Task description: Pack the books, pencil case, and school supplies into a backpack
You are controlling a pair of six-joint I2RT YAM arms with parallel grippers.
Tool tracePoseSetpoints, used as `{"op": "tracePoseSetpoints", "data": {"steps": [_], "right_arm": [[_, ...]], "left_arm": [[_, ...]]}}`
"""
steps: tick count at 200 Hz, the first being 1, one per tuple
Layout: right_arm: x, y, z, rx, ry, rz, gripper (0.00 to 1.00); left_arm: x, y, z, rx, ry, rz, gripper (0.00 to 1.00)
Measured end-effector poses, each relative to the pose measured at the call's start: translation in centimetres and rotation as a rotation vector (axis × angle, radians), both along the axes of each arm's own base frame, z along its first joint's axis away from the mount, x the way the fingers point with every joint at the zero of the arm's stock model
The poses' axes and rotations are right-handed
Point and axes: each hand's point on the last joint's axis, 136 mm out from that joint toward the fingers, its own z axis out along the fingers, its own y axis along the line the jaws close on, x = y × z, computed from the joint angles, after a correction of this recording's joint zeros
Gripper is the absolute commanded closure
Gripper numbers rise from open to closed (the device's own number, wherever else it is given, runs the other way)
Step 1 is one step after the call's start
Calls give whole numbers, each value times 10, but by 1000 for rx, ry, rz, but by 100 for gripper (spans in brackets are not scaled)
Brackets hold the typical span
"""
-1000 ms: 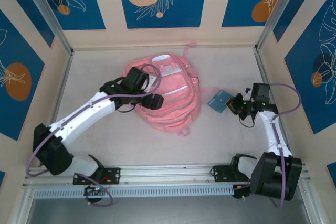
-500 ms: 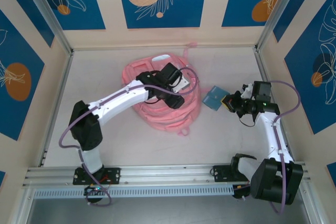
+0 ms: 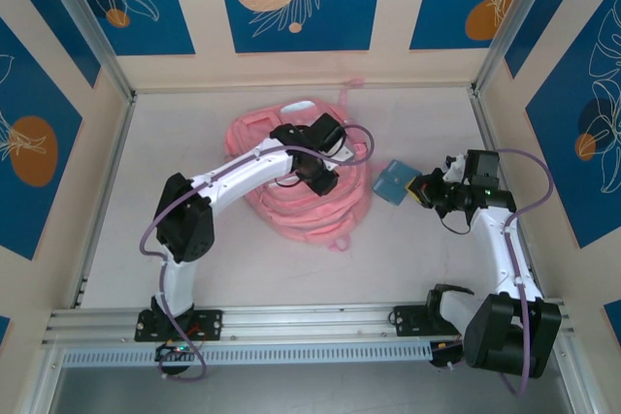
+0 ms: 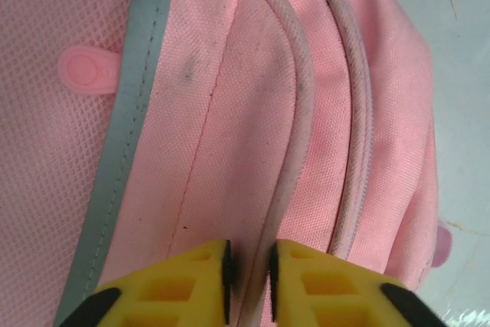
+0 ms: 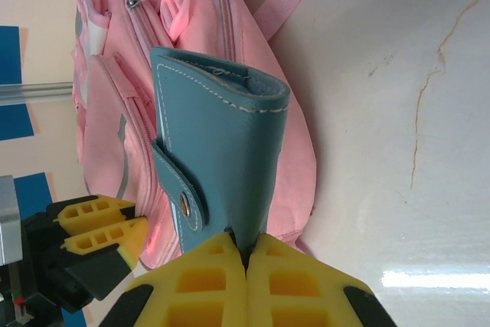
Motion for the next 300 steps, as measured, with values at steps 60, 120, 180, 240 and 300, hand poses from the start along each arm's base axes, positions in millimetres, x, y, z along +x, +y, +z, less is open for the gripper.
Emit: {"op": "tracePoseSetpoints", "data": {"steps": [60, 120, 180, 240, 300], "right_arm": [[-3, 5, 2, 6, 7, 13, 100], [-9, 34, 20, 22, -33, 108, 100], [-25, 89, 23, 68, -14, 267, 100], [-16, 122, 10, 90, 51, 303, 100], [25, 146, 7, 132, 88, 169, 100]], "left_arm": [[0, 0, 10, -3, 10, -25, 100], [0, 0, 22, -49, 17, -22, 100], [8, -2, 84, -208, -94, 16, 100], [6, -8, 89, -250, -75, 32, 100], [6, -11, 90, -276, -55, 59, 100]]}}
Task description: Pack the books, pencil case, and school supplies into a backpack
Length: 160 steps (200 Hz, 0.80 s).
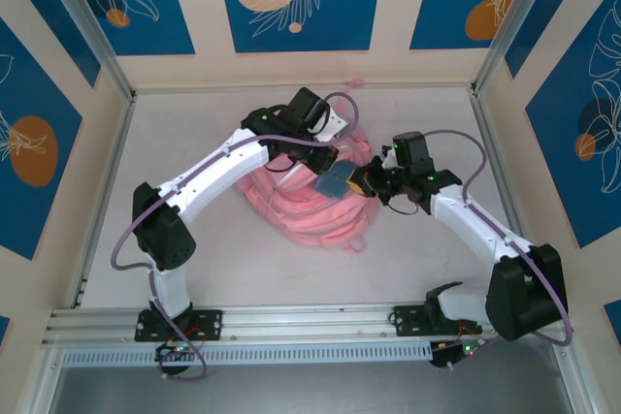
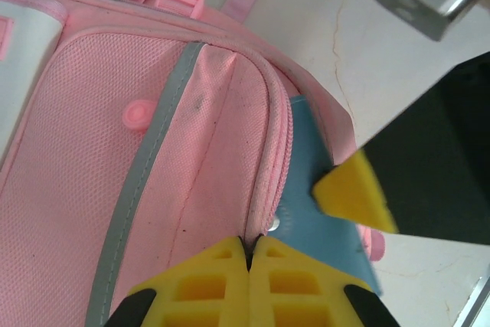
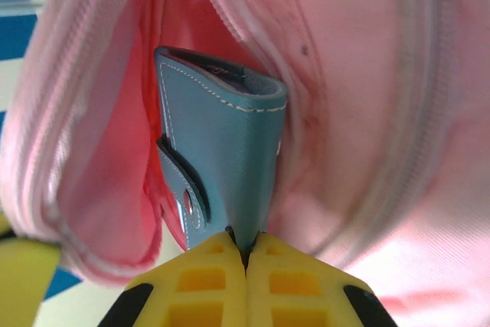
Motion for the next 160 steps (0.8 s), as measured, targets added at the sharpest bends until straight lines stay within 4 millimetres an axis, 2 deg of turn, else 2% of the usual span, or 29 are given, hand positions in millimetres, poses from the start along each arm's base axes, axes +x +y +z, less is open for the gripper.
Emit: {"op": "tracePoseSetpoints", "data": {"steps": [28, 47, 59, 79, 96, 119, 136, 149, 160], "right_arm": [[23, 22, 1, 10, 1, -38, 100], [33, 38, -5, 32, 9, -63, 100], [39, 46, -10, 52, 15, -78, 93], [48, 57, -11, 100, 5, -87, 71], [50, 60, -10, 126, -4, -93, 61], [40, 55, -7, 138, -27, -88, 59], [21, 46, 0, 143, -45, -82, 60], [2, 35, 2, 139, -53, -81, 60], [-12, 26, -1, 121, -52, -83, 60]], "left_arm": [[1, -1, 1, -14, 9, 25, 100], [6, 0, 3, -27, 10, 57, 100], [9, 2, 3, -33, 17, 81, 100], [17, 8, 4, -43, 23, 129, 100], [23, 8, 10, -71, 13, 150, 100], [25, 11, 12, -88, 16, 168, 100], [23, 11, 11, -94, 32, 177, 98], [23, 12, 9, -102, 46, 188, 92], [22, 12, 8, -111, 58, 202, 81]]}}
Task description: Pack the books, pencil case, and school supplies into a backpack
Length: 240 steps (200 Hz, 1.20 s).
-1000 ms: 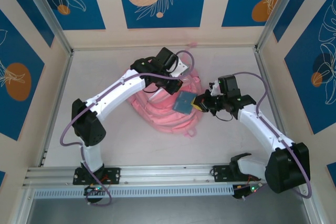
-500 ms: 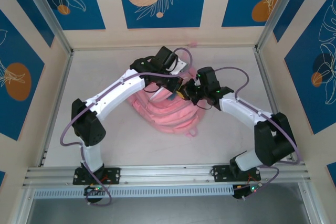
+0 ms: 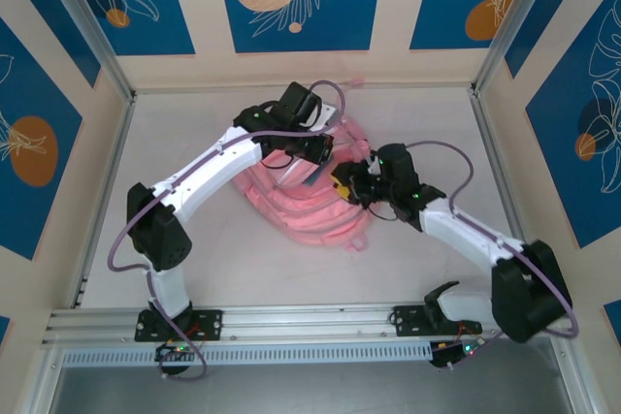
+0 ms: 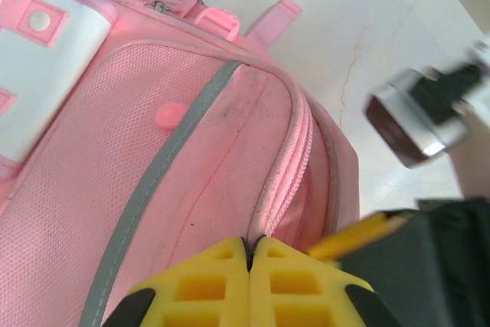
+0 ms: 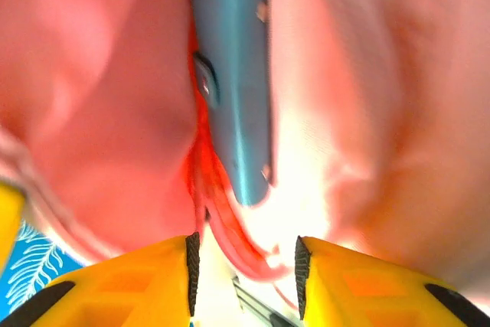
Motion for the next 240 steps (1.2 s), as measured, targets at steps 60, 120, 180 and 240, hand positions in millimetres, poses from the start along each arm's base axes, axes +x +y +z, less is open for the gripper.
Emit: {"op": "tracePoseSetpoints", "data": {"steps": [60, 120, 180, 240], "right_arm": [[-45, -46, -13, -218, -1, 2, 31], [-25, -43, 27, -337, -105, 59, 26], [-23, -21, 10, -388, -90, 158, 18], [-26, -14, 1, -401, -71, 182, 19]], "left_arm": [[0, 39, 7, -31, -7, 185, 38], [-26, 129, -9, -21, -70, 380, 17], [-65, 147, -60, 30, -54, 251, 14], [-71, 132, -83, 2, -42, 113, 43]]}}
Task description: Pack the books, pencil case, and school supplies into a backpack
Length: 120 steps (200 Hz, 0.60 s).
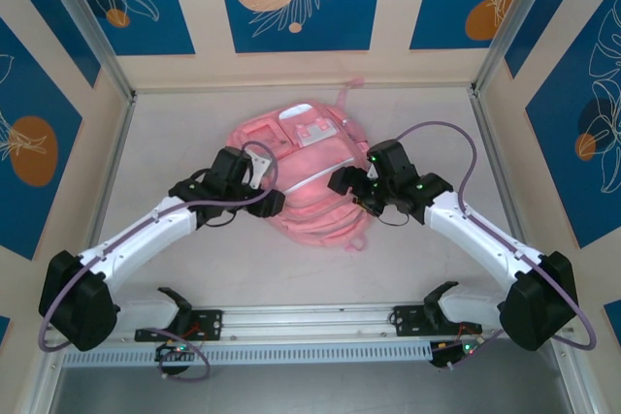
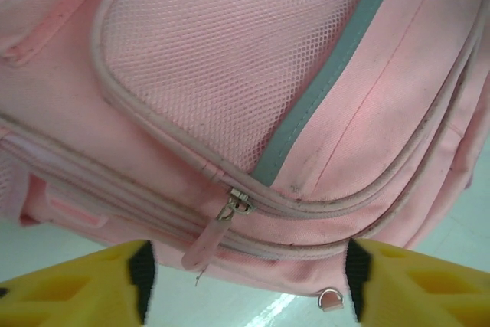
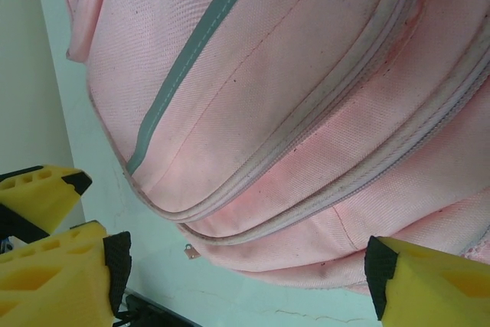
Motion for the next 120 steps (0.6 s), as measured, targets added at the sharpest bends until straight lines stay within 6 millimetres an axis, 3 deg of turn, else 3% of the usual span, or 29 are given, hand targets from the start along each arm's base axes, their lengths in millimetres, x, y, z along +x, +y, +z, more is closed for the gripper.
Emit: {"op": "tracePoseSetpoints", "data": {"steps": [51, 120], "right_arm": [[-1, 6, -6, -21, 11, 14, 21], [-1, 9, -13, -42, 25, 20, 21]], "left_arm": [[14, -2, -26, 6, 54, -17, 57], [4, -11, -28, -29, 86, -85, 64]]}}
